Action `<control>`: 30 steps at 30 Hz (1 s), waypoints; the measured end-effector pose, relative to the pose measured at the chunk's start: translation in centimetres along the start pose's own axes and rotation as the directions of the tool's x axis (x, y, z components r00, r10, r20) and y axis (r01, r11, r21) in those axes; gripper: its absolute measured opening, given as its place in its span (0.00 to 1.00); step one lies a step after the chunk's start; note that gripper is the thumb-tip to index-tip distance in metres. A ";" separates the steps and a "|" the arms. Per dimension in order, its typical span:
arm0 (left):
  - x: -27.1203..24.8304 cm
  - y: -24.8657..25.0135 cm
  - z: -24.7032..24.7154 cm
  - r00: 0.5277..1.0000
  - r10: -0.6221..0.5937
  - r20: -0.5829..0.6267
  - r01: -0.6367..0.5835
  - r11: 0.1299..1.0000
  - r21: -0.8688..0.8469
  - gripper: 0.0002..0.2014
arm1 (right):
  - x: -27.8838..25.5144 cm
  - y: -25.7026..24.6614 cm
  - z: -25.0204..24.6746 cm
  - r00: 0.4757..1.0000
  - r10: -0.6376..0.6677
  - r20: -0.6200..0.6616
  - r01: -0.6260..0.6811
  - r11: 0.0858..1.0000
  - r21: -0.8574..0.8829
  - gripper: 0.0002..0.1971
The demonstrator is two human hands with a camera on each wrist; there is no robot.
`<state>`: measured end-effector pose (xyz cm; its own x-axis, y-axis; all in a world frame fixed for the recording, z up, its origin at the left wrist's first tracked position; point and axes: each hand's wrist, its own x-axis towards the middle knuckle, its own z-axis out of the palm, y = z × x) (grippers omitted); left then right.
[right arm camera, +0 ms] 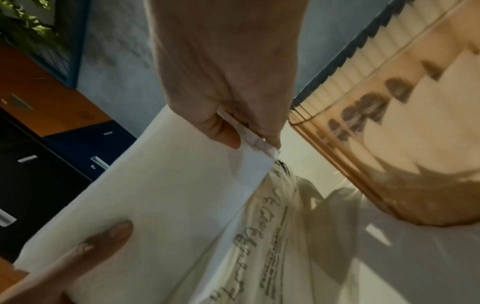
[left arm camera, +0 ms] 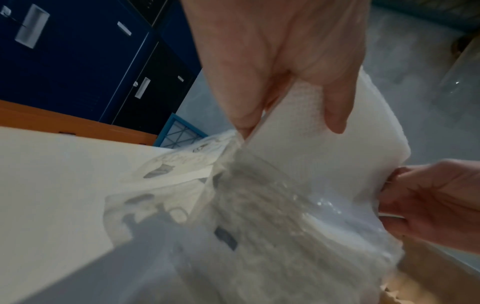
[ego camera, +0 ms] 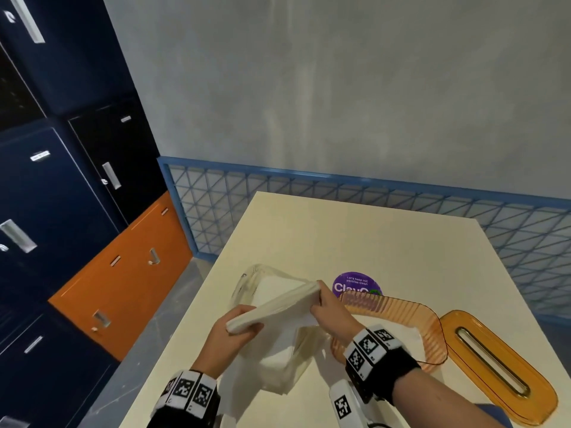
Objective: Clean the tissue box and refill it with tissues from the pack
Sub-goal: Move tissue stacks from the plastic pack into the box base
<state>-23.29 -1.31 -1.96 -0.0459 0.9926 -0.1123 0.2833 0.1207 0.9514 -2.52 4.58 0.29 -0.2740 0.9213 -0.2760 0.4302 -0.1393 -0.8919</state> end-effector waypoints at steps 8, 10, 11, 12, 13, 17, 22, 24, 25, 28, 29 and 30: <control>0.8 -0.3 0.2 0.999 0.025 -0.043 -0.023 0.999 0.039 0.11 | 0.9 0.1 0.1 1.000 0.001 0.002 -0.001 1.000 0.024 0.14; 0.8 -0.4 0.3 0.999 -0.015 -0.038 0.016 1.000 0.023 0.11 | 0.8 0.4 0.2 0.998 0.024 0.057 -0.024 1.000 0.005 0.19; 0.8 -0.4 0.2 0.999 -0.034 -0.042 0.034 0.999 0.001 0.12 | 0.8 0.4 0.2 0.997 0.032 0.076 -0.032 0.999 -0.003 0.21; 0.9 -0.3 0.1 0.997 -0.060 -0.053 0.058 0.998 -0.038 0.12 | 0.8 0.2 0.2 0.996 0.032 0.085 -0.031 0.999 -0.009 0.22; 0.9 -0.1 0.1 0.994 -0.086 -0.066 0.080 0.992 -0.096 0.13 | 0.8 0.0 0.1 0.996 0.026 0.084 -0.025 1.000 -0.012 0.23; 0.9 1.9 -0.5 0.989 -0.119 -0.088 0.095 0.965 -0.245 0.31 | 0.6 -1.2 -0.8 0.998 -0.003 0.056 0.003 1.000 -0.001 0.20; 1.3 5.1 0.5 0.968 -0.218 0.124 0.251 0.856 -0.451 0.12 | -1.3 -2.7 -3.8 0.993 0.099 0.072 -0.108 0.985 0.136 0.18; 1.4 6.0 1.4 0.961 -0.216 0.175 0.274 0.843 -0.463 0.10 | -2.4 -2.9 -4.8 0.988 0.126 0.091 -0.142 0.968 0.208 0.19; 1.7 6.3 1.9 0.960 -0.208 0.186 0.272 0.847 -0.458 0.11 | -2.9 -2.9 -5.2 0.987 0.129 0.099 -0.148 0.965 0.218 0.19; 2.4 7.1 3.6 0.965 -0.201 0.168 0.256 0.865 -0.432 0.12 | -4.4 -2.6 -7.0 0.988 0.137 0.068 -0.148 0.968 0.204 0.20; 2.7 7.2 4.3 0.968 -0.187 0.170 0.242 0.878 -0.413 0.12 | -4.9 -2.4 -7.8 0.989 0.140 0.054 -0.148 0.971 0.187 0.19; 2.8 7.6 5.0 0.969 -0.166 0.182 0.227 0.889 -0.398 0.13 | -5.4 -2.1 -8.6 0.990 0.136 0.046 -0.142 0.975 0.172 0.18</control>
<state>-16.49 2.45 3.55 0.0832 0.9442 -0.3188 -0.1394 0.3278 0.9344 5.43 3.05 6.78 -0.2519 0.8762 -0.4109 0.3099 -0.3293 -0.8919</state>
